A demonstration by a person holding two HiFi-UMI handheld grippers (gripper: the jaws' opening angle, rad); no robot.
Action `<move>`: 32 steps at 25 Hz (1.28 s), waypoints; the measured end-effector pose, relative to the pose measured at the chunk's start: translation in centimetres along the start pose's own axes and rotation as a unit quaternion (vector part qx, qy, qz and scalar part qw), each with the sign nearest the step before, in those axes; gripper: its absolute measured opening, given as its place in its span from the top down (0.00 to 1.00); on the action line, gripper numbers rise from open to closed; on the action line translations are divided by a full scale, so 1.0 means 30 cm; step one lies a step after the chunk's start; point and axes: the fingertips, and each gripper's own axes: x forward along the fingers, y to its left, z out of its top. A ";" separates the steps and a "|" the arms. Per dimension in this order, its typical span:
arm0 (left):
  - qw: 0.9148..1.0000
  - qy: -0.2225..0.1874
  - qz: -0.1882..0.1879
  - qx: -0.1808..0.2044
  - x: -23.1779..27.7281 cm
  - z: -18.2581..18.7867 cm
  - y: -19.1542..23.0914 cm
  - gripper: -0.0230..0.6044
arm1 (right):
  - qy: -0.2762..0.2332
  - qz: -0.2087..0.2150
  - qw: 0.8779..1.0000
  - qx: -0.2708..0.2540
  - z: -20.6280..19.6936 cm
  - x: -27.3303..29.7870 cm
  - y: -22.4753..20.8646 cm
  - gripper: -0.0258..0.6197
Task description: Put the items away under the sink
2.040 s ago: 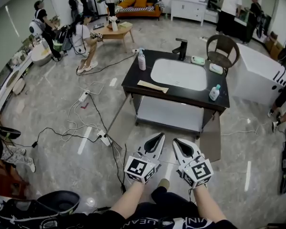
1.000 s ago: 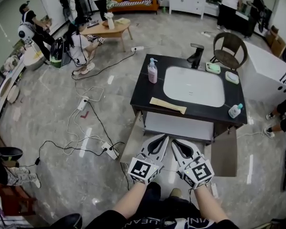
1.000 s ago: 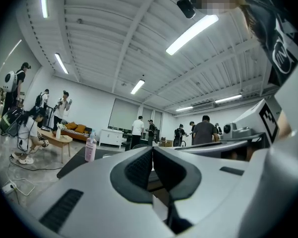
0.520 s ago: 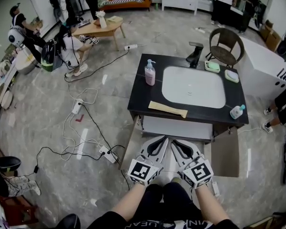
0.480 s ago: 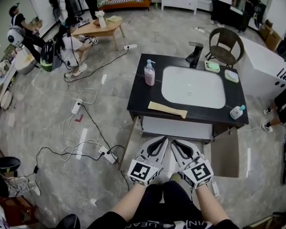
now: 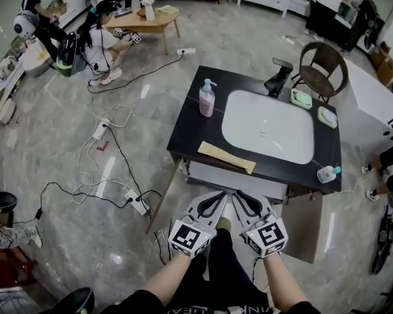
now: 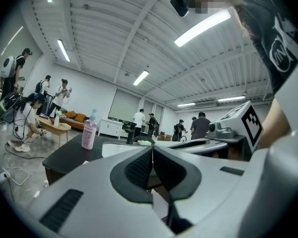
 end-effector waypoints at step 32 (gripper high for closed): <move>0.987 0.031 0.146 -0.058 0.262 -0.189 0.172 0.95 | 0.187 0.102 0.967 -0.136 -0.281 0.307 -0.379 0.72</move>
